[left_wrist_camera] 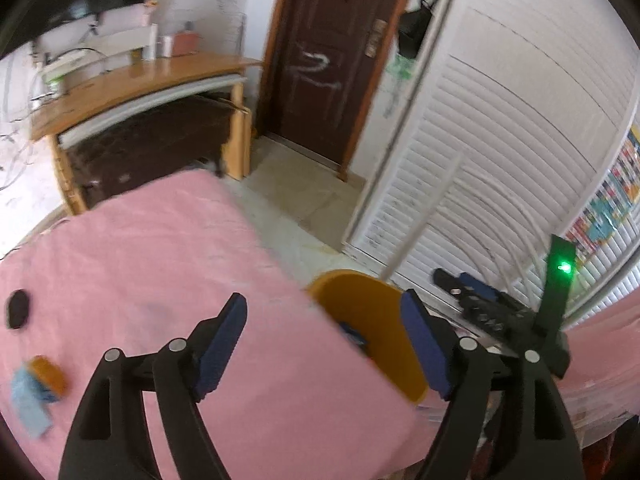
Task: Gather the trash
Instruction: 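Carry both items to the yellow bucket and open both grippers, then grasp the blue packet with the left gripper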
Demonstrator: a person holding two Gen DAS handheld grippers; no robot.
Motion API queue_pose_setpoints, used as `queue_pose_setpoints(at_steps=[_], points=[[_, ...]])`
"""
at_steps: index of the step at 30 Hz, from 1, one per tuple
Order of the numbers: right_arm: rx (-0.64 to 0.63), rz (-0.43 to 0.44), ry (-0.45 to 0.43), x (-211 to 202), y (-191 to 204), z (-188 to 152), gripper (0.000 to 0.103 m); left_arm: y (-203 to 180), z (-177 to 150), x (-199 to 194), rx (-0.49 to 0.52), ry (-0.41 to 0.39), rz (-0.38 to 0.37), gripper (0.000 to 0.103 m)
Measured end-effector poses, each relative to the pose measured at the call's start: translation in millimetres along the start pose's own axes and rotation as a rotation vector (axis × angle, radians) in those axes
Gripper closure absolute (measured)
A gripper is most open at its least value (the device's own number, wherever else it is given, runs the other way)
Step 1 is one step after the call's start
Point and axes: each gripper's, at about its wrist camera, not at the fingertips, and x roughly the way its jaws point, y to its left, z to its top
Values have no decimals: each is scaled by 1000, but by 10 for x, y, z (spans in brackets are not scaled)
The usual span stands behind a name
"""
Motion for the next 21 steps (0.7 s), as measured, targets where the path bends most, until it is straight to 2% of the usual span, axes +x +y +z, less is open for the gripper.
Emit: queue_pose_setpoints(at_steps=[4,6,9,15,18,21], points=[[-82,57,-1,-33,403,31,34,513,-37,-346,-39,-41,108,25],[-122,88,3,-34,598,47,28,758,-52,-473,-67,-48,153,25],[-193,126,11,5,982,55,26,1232,-100,-682,-148,-62,214,24],[-310,182,40,66,1658,-18,26,1825,-251,-989,-251,-94,260,23],[-342,208,47,62,1875,-36,26,1996,-357,-1088,-276,-98,273,23],[-366,242,57,71,2074,-47,19,2131,-470,-1140,-287,-99,301,23]])
